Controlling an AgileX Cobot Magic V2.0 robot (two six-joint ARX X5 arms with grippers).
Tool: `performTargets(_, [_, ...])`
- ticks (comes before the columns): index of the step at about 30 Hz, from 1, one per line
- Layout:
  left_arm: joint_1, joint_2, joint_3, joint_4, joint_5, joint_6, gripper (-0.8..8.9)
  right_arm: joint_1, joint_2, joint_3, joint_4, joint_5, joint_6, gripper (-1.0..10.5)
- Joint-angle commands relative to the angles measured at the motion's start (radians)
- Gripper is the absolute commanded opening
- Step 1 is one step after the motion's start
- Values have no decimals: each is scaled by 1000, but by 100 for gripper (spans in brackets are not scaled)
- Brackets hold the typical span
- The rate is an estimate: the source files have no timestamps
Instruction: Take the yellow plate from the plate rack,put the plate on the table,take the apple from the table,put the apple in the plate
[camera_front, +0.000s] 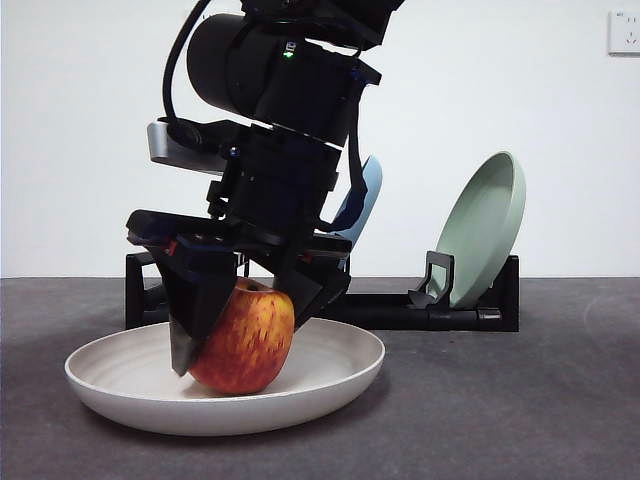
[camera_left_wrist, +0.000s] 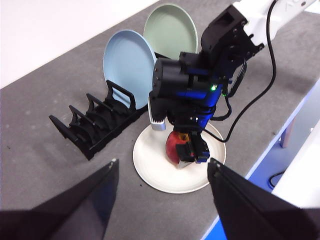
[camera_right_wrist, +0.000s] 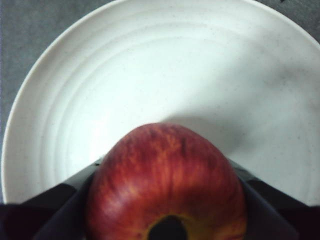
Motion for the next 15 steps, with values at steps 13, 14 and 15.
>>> performTargets(13, [-2, -2, -5, -36, -2, -36, 301, -2, -2, 1, -5, 3, -9, 482])
performTargets(14, [-2, -2, -5, -35, -3, -36, 301, -2, -12, 3, -6, 3, -9, 482])
performTargets(15, [-2, -2, -5, -33, -3, -36, 301, -2, -22, 7, -7, 3, -9, 482])
